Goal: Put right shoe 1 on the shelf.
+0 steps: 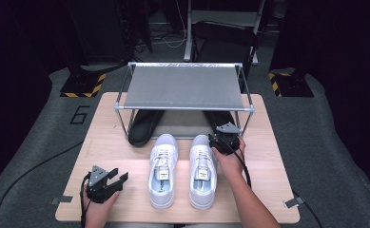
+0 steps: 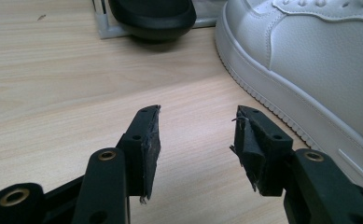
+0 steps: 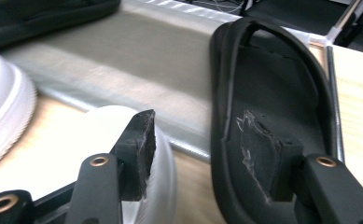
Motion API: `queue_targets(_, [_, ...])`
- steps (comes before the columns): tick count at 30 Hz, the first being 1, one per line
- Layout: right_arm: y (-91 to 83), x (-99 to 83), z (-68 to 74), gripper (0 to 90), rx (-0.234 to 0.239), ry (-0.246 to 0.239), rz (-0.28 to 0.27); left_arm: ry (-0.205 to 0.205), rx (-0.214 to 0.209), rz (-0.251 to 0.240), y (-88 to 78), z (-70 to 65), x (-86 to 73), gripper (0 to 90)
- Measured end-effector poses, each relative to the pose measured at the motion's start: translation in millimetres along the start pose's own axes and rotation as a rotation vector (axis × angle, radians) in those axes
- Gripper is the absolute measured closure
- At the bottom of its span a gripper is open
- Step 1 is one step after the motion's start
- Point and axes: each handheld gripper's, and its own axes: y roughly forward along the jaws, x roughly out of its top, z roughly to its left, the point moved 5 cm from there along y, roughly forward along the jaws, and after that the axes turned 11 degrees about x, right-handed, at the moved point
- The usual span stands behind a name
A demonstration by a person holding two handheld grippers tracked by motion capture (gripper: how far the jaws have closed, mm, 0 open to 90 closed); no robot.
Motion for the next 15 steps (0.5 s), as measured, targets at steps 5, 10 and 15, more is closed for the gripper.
queue_targets(5, [-10.1,-0.6,8.9,44.6,0.018,-0.007,-0.029,-0.002,0.000,0.007,1.0,-2.8,2.4,50.4])
queue_targets(10, [-18.9,-1.5,14.6,44.7,0.026,-0.025,-0.043,0.003,-0.022,0.025,1.7,-5.8,4.5,49.8])
queue_targets(15, [-29.5,-10.2,20.7,43.2,0.056,-0.023,-0.054,0.000,-0.044,0.040,1.4,-9.0,7.5,49.6])
